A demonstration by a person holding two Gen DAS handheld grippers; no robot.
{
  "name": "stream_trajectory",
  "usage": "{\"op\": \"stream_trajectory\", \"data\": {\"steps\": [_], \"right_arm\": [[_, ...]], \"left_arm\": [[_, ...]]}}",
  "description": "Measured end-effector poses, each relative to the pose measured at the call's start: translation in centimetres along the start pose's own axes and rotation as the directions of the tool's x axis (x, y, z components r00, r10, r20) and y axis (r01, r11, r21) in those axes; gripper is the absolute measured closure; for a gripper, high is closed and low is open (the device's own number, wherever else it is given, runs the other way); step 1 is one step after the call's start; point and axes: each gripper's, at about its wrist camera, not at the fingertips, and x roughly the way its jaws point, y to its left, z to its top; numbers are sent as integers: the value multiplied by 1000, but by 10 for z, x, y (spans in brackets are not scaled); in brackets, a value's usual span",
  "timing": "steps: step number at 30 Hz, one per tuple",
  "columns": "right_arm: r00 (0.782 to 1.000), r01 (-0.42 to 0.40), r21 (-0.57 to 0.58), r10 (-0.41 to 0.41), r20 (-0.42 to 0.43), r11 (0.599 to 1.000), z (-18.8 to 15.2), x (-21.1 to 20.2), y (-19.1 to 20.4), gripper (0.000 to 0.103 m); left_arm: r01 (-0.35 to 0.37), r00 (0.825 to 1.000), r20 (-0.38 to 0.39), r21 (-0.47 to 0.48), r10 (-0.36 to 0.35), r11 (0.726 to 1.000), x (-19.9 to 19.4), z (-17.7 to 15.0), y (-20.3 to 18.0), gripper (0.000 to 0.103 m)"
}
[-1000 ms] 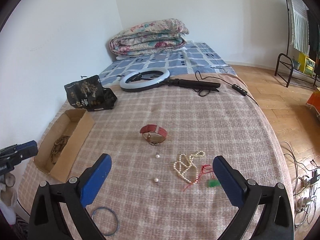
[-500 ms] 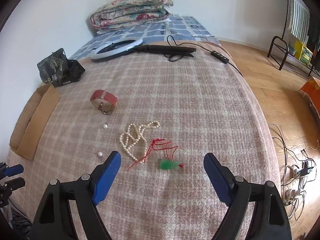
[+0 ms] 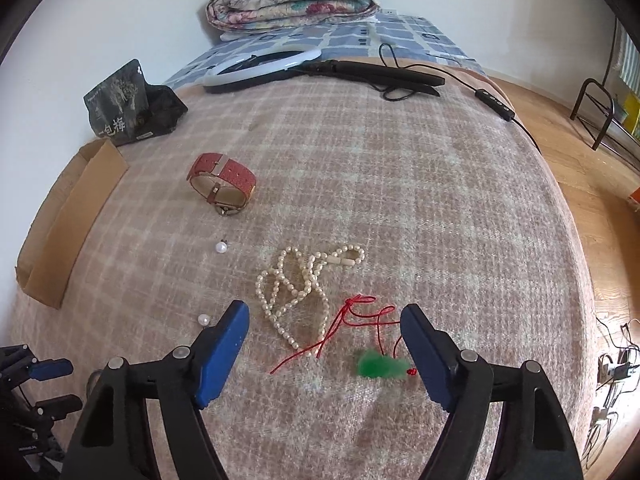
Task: Organize jewelry
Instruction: 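Move left tool over blue bangle while right tool grasps pearl necklace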
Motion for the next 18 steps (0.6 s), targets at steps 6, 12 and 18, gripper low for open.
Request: {"op": "stream_trajectory", "data": {"steps": [6, 12, 18], "right_arm": [[1000, -14, -2, 14, 6, 1000, -1, 7, -7, 23], [998, -49, 4, 49, 30, 999, 5, 10, -12, 22], [998, -56, -49, 57, 20, 997, 9, 20, -7, 22]], "left_arm": [[10, 999, 52, 26, -11, 1000, -1, -16, -18, 23], [-76, 997, 25, 21, 76, 997, 21, -24, -24, 22], [-121, 993, 15, 47, 120, 992, 34, -25, -28, 13]]}}
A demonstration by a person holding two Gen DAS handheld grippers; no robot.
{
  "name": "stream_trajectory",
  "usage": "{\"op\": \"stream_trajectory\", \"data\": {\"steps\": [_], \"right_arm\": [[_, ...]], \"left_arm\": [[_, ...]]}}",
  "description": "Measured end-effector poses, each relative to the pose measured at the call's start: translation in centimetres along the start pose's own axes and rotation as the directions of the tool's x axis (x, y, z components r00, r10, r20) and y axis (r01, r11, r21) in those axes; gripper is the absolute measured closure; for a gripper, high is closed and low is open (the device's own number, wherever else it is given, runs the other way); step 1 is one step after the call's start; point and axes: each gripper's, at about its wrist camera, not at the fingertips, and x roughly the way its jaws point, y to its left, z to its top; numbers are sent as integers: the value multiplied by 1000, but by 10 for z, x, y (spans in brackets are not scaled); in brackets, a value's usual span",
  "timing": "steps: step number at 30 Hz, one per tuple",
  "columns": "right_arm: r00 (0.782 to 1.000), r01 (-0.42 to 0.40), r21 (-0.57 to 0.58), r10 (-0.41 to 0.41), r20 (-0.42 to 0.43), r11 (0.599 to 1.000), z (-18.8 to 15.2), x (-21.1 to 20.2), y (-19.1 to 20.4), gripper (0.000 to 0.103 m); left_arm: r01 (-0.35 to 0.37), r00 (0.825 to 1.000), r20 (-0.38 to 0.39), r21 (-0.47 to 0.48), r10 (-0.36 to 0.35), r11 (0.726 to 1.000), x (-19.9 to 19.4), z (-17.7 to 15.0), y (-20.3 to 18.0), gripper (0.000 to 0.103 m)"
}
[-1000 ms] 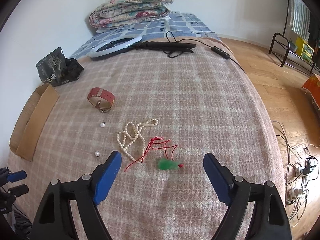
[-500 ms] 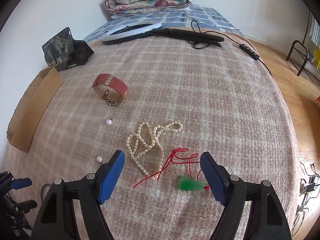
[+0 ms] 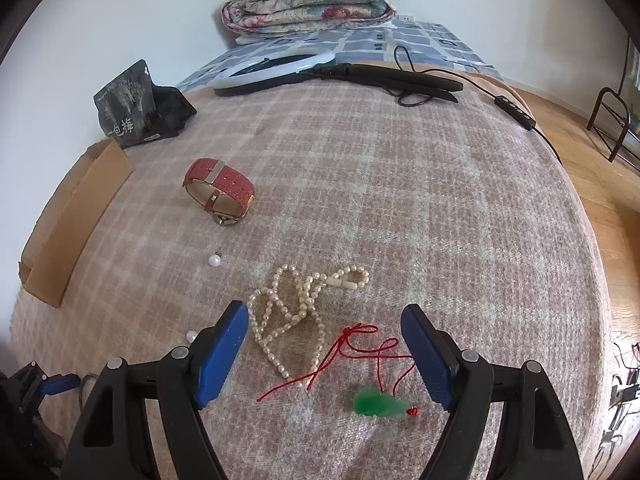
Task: Organize jewelry
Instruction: 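Move left tool over blue bangle while right tool grasps pearl necklace, then close left tool on blue bangle while right tool lifts pearl necklace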
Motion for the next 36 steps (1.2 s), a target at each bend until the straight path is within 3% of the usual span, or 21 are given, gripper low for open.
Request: {"op": "stream_trajectory", "data": {"steps": [10, 15, 22, 27, 36], "right_arm": [[999, 7, -114, -12, -42, 993, -3, 15, 14, 22], [998, 48, -168, -54, -29, 985, -1, 13, 24, 29], [999, -23, -171, 29, 30, 985, 9, -9, 23, 29], [997, -69, -184, 64, -31, 981, 9, 3, 29, 50], [995, -37, -214, 17, -96, 976, 0, 22, 32, 51]], "left_arm": [[4, 1000, 3, -55, -4, 999, 7, 5, 10, 11], [-2, 1000, 7, -46, 2, 999, 8, 5, 9, 11], [1, 1000, 10, -42, -1, 999, 8, 5, 9, 11], [6, 1000, 10, -43, -6, 999, 8, 5, 9, 11], [-1, 1000, 13, -39, 1, 999, 9, 5, 9, 12]]}}
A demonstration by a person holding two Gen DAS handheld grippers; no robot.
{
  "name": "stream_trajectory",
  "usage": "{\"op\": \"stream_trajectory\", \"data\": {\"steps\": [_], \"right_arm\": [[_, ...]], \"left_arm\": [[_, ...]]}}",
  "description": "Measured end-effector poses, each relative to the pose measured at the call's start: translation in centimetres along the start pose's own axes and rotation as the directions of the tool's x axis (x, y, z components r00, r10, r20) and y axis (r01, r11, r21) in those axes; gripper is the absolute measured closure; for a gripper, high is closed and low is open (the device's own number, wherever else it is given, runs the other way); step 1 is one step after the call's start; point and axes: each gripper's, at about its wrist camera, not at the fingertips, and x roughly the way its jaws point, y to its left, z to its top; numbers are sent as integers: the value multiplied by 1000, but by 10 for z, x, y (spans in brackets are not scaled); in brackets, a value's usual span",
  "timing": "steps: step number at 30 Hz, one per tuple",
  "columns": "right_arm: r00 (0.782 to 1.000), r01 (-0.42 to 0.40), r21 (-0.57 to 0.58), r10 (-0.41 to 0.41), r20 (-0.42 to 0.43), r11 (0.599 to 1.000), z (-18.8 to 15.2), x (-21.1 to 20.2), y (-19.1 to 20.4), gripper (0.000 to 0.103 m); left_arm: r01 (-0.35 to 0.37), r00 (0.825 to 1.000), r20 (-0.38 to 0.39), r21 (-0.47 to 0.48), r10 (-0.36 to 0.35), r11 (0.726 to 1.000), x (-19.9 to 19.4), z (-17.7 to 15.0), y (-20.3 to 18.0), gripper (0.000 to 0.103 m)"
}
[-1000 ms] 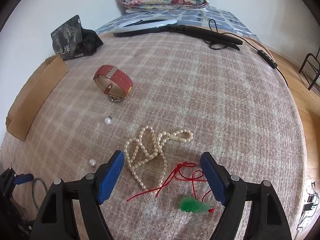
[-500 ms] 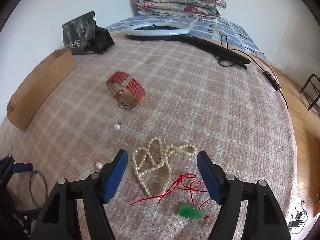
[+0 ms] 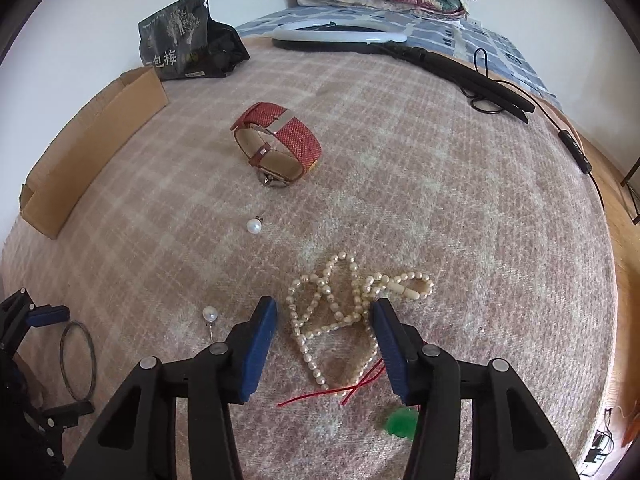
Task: Organize jewelry
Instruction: 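Close left tool on blue bangle while right tool lifts pearl necklace, then carry blue bangle and pearl necklace over the cardboard box with both tools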
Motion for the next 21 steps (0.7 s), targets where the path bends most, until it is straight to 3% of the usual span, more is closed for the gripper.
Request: {"op": "stream_trajectory", "data": {"steps": [4, 7, 11, 15, 21], "right_arm": [[1000, 13, 5, -13, -2, 1000, -2, 1, 2, 56], [1000, 20, 22, -20, 4, 1000, -2, 0, -1, 71], [999, 36, 46, -37, 13, 998, -1, -1, -6, 90], [999, 40, 58, -42, 29, 997, 1, -5, -6, 97], [996, 32, 72, -37, 76, 997, 8, -19, -3, 98]], "left_arm": [[-8, 1000, 5, -6, 8, 1000, -1, 0, 1, 18], [-17, 1000, 8, -18, 17, 1000, -3, 0, 3, 27], [-8, 1000, 7, -32, 9, 999, -4, 1, 5, 28], [-5, 1000, 8, -37, 5, 999, -4, 1, 6, 29], [7, 1000, 9, -55, -7, 998, -7, 3, 9, 29]]}}
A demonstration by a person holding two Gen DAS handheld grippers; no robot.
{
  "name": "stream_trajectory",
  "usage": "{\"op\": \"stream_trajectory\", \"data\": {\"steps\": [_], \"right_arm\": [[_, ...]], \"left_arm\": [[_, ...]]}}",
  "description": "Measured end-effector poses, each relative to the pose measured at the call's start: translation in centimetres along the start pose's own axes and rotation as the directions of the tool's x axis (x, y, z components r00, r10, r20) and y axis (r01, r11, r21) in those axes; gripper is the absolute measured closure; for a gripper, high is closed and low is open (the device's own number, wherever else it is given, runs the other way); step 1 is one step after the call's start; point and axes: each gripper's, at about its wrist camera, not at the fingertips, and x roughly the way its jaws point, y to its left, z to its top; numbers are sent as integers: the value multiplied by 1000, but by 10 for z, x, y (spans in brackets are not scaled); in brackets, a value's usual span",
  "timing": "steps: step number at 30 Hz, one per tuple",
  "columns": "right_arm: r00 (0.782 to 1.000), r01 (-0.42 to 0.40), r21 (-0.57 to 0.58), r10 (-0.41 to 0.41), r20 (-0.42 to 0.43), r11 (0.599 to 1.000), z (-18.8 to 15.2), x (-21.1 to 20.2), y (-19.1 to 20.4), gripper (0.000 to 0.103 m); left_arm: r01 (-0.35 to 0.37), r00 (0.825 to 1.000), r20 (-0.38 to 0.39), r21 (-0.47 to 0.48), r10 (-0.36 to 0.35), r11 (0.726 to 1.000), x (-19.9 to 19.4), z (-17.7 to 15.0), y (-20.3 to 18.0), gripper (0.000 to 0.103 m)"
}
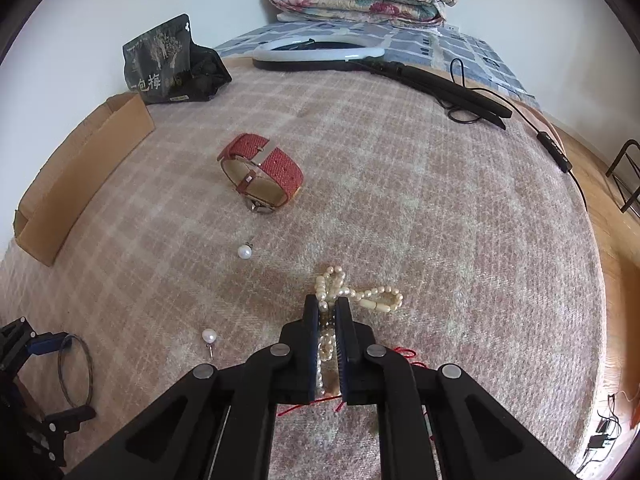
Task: Organize jewelry
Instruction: 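Carry blue bangle and pearl necklace over the cardboard box with both tools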
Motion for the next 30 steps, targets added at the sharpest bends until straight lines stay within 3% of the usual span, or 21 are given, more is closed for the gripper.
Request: {"op": "stream_trajectory", "data": {"steps": [12, 30], "right_arm": [[991, -38, 49, 32, 130, 998, 21, -52, 8, 98], [970, -49, 38, 38, 241, 998, 33, -132, 50, 98]], "left_arm": [[18, 999, 42, -24, -17, 1000, -20, 6, 5, 29], [28, 989, 146, -74, -17, 997, -83, 24, 34, 29]]}}
